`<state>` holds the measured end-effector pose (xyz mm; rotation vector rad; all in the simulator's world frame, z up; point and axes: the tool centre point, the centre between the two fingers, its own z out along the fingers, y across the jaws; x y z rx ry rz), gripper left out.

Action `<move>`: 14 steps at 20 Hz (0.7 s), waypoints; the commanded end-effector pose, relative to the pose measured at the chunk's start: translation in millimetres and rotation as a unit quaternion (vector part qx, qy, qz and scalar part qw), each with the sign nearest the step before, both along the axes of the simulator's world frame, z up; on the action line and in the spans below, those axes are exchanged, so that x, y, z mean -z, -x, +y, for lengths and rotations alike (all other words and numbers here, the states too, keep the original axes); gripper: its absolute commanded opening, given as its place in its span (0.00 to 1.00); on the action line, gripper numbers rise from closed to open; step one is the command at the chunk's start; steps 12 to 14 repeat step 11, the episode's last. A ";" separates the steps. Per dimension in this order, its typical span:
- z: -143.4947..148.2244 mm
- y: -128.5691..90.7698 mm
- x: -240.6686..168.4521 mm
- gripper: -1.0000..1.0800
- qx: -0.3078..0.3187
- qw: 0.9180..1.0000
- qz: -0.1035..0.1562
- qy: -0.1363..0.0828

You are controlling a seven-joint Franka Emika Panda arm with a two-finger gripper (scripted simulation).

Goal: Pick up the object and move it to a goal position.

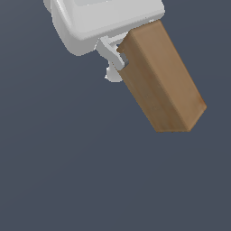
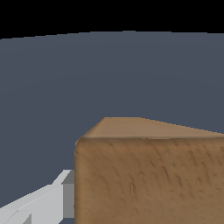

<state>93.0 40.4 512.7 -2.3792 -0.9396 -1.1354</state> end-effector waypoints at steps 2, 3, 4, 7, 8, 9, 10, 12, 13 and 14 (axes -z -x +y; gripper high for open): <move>-2.3 0.9 -18.2 0.00 -0.010 1.000 -0.017 -0.005; -2.9 1.0 -20.2 0.00 -0.012 1.000 -0.019 -0.006; -3.3 1.1 -21.8 0.00 -0.014 1.000 -0.021 -0.007; -4.1 1.3 -23.9 0.00 -0.016 1.000 -0.022 -0.008; -4.2 1.2 -23.7 0.00 -0.015 1.000 -0.022 -0.008; -4.2 1.2 -23.0 0.00 -0.015 1.000 -0.021 -0.008; -4.1 1.1 -22.4 0.00 -0.014 1.000 -0.020 -0.008; -4.1 1.1 -22.2 0.00 -0.014 1.000 -0.020 -0.007; -4.1 1.1 -22.2 0.00 -0.014 1.000 -0.020 -0.007; -4.1 1.1 -22.2 0.00 -0.014 1.000 -0.020 -0.007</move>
